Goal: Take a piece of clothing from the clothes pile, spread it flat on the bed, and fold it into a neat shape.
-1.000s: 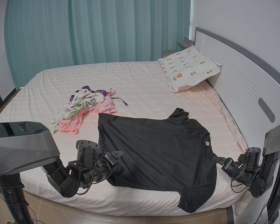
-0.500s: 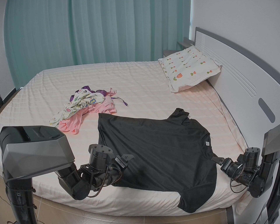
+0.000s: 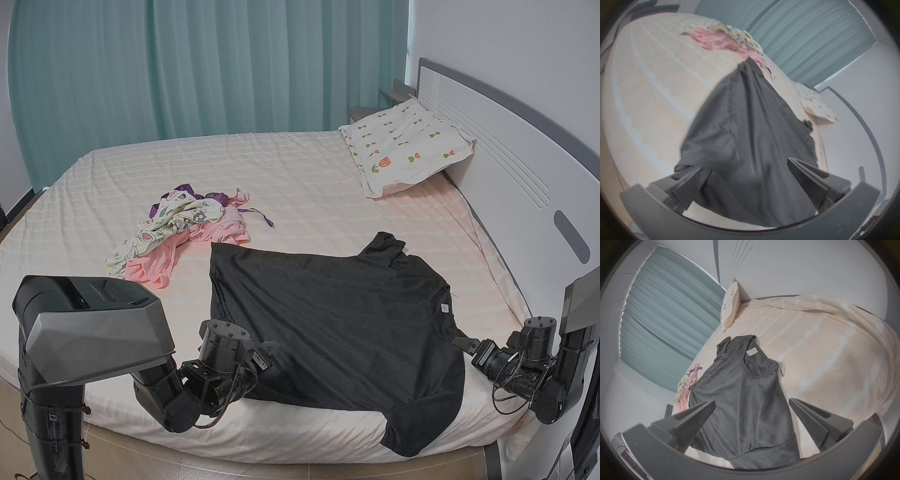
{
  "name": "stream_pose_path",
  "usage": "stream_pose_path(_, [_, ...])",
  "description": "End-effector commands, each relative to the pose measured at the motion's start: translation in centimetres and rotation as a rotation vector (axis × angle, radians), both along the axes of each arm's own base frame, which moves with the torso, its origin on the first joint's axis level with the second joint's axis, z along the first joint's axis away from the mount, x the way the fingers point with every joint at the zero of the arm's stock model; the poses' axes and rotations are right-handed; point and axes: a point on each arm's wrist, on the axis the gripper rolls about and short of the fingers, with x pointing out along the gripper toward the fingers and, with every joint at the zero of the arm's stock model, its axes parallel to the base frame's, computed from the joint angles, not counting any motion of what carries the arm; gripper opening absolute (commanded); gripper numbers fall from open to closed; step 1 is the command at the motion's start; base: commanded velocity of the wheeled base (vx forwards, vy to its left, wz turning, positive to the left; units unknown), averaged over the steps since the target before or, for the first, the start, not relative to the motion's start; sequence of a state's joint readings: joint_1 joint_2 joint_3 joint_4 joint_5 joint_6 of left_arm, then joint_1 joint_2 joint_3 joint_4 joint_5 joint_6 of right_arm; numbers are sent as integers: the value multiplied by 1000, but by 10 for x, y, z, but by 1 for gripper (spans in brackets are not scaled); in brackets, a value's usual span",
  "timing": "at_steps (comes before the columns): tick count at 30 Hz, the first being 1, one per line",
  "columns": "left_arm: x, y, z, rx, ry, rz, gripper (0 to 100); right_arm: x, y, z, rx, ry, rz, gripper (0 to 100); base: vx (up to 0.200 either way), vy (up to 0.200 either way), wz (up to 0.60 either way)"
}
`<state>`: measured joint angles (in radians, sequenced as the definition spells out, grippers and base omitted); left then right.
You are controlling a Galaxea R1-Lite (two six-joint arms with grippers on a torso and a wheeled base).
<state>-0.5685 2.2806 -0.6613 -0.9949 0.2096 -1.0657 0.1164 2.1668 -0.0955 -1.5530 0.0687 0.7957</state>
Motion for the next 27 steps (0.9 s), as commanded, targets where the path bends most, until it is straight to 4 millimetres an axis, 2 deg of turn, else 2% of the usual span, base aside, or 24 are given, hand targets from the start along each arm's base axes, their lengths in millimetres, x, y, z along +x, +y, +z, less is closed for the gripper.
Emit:
stream_pose_path(1, [-1,12,-12,80,30,57,100,0,0,0,1,-6,0,100,0,0,0])
stream_pose_path(5, [-23,33,-4,201,55,61,100,-1,-2,-1,0,2,-7,100,0,0,0])
stream_pose_path(7, [-25,33,-4,205,59,60,100,-1,-2,-1,0,2,-7,100,0,0,0])
stream_pose_path(8, [-38,41,-2,254,75,38,100,-2,-2,0,0,2,-6,100,0,0,0])
stream_pose_path(12, [-50,59,5,329,80,74,100,-2,-2,0,0,3,-6,100,0,0,0])
stream_pose_path(22, [-65,100,22,315,101,181,100,-4,-2,1,0,2,-6,100,0,0,0])
stream_pose_path(27, [-56,112,37,238,58,196,100,-4,-1,1,0,0,-4,100,0,0,0])
